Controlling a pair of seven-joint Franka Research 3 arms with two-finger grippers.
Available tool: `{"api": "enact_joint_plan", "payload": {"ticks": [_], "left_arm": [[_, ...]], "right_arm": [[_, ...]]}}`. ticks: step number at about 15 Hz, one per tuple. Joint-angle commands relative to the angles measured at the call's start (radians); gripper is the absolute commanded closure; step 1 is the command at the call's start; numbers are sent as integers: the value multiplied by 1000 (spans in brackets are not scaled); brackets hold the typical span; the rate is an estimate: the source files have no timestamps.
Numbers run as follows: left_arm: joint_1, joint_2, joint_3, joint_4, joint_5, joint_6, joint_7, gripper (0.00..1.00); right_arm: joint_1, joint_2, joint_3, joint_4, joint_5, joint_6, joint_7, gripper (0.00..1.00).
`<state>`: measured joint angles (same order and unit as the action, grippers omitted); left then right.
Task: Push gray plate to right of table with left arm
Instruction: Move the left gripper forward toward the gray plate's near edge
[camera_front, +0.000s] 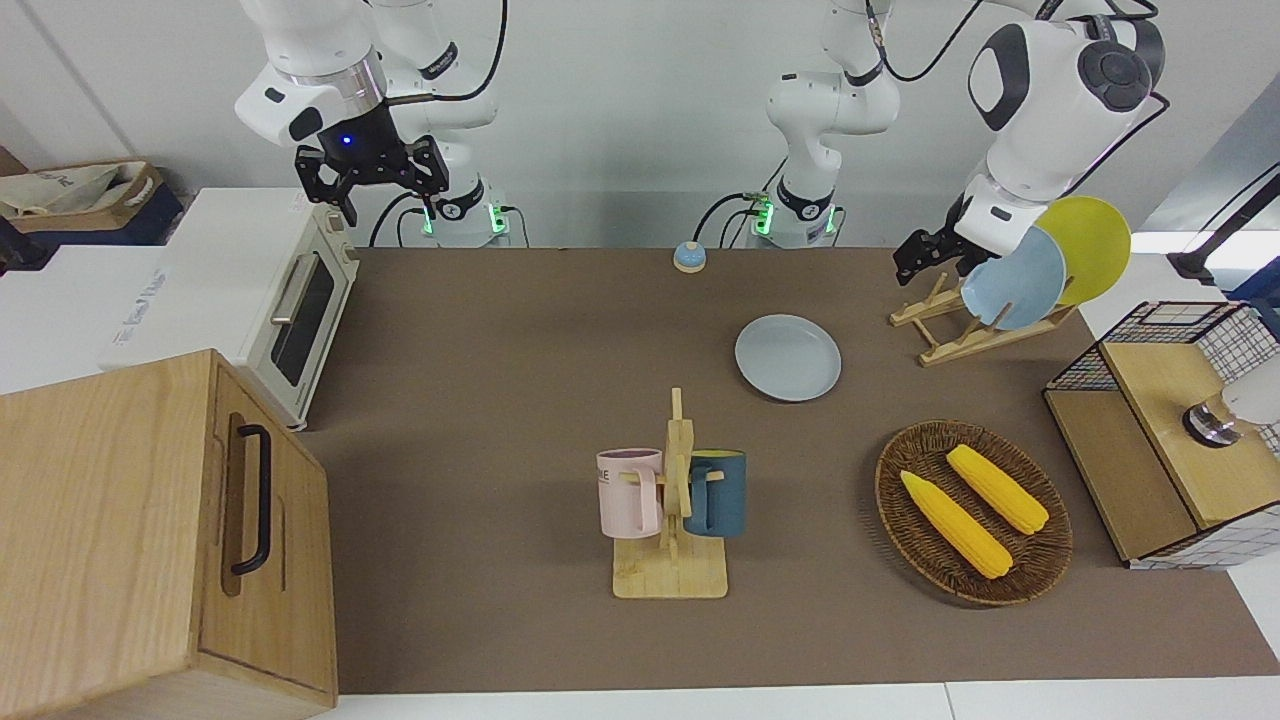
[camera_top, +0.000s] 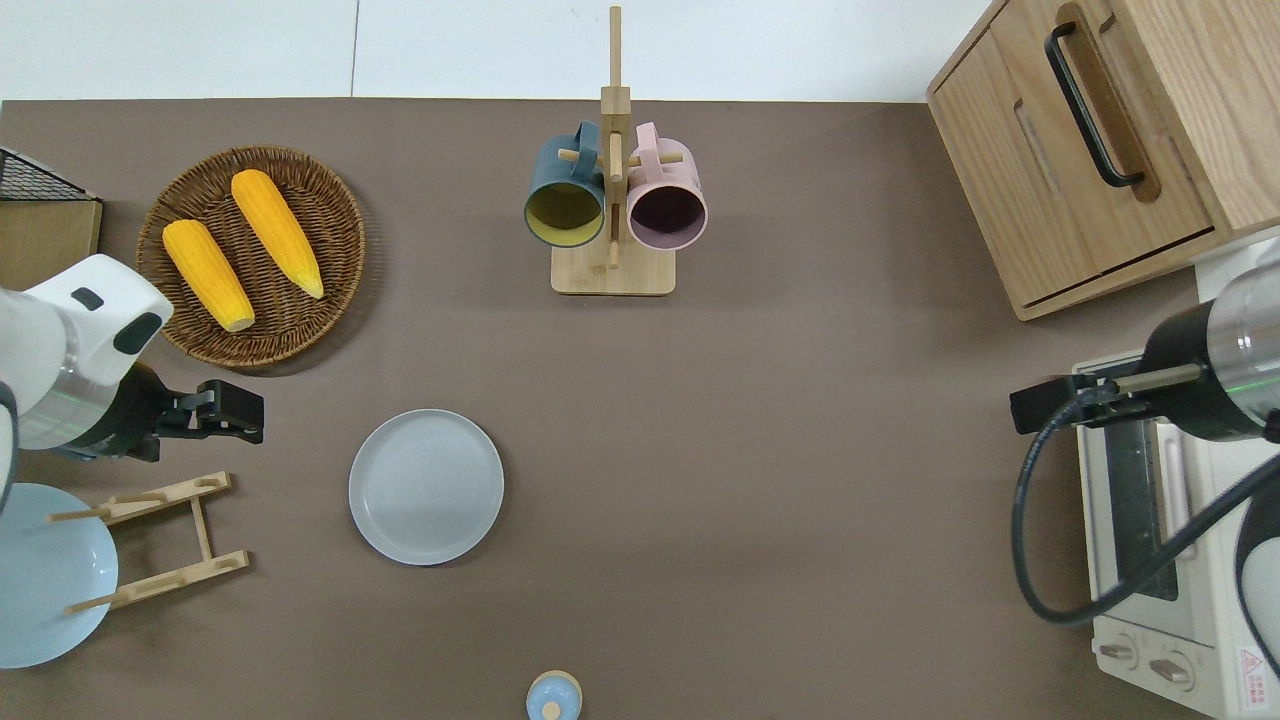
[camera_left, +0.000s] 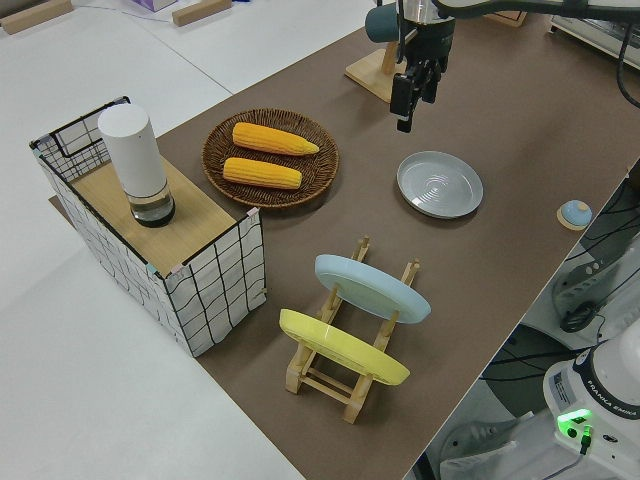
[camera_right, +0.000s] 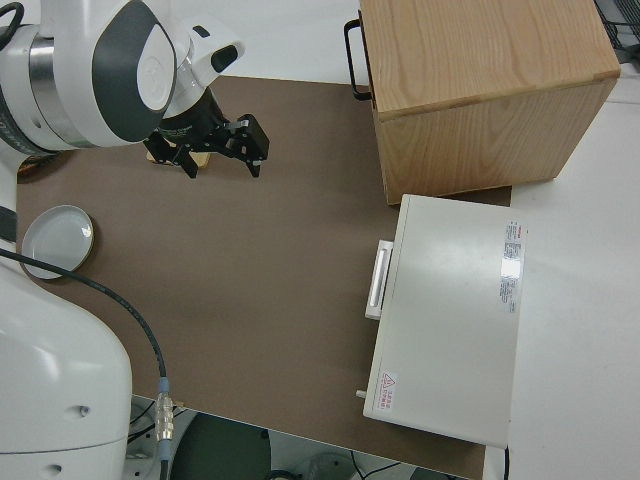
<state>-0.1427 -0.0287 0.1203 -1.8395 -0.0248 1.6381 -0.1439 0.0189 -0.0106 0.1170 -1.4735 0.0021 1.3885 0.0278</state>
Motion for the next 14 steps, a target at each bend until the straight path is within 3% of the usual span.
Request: {"api": "enact_joint_plan", "payload": {"ticks": [1,10,14], "left_arm": [[-14,-71,-7,-159,-12,127,-29,2],[-14,-74,-11,-394,-33,403,-36,9],[-28,-76,-14,-455,-41,463,-36,9]], "right_arm": [[-20,-6,15,4,10,-13,0,17],[-20,-6,15,4,10,-13,1,17],[-20,-6,15,4,10,-14,1,17]]}}
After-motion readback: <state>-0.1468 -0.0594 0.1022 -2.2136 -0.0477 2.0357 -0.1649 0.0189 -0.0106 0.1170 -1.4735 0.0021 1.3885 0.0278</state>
